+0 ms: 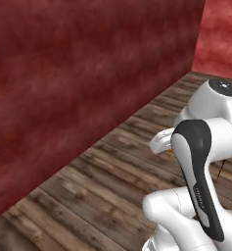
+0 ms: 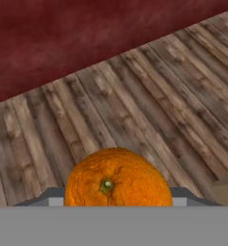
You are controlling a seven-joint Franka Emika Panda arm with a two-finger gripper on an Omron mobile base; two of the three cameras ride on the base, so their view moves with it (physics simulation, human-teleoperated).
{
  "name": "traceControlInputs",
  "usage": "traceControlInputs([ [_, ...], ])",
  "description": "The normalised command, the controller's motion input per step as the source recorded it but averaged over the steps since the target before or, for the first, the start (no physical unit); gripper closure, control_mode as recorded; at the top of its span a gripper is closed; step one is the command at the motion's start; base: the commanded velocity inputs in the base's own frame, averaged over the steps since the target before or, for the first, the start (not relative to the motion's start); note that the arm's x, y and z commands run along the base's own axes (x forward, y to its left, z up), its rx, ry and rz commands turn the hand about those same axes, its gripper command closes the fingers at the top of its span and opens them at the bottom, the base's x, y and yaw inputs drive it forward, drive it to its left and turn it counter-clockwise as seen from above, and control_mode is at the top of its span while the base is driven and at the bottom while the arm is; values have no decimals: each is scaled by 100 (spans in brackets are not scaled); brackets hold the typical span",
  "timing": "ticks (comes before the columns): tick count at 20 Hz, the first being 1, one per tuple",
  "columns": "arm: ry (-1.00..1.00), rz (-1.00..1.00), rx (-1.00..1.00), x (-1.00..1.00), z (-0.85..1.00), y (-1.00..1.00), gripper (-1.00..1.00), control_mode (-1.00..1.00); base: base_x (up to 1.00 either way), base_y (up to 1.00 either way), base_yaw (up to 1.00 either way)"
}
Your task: Pick up the tangerine and peach from the fridge and place one fruit on each plate on the dining counter.
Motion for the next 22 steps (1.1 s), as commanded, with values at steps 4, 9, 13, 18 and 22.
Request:
traceControlInputs([
  [4,0,0,0,0,0,0,100,100,100,38,-49],
  [9,0,0,0,0,0,0,100,100,100,32,-48],
  [13,0,0,0,0,0,0,100,100,100,19,-48],
  [18,0,0,0,0,0,0,100,100,100,13,-48],
  [22,0,0,0,0,0,0,100,100,100,25,-46],
])
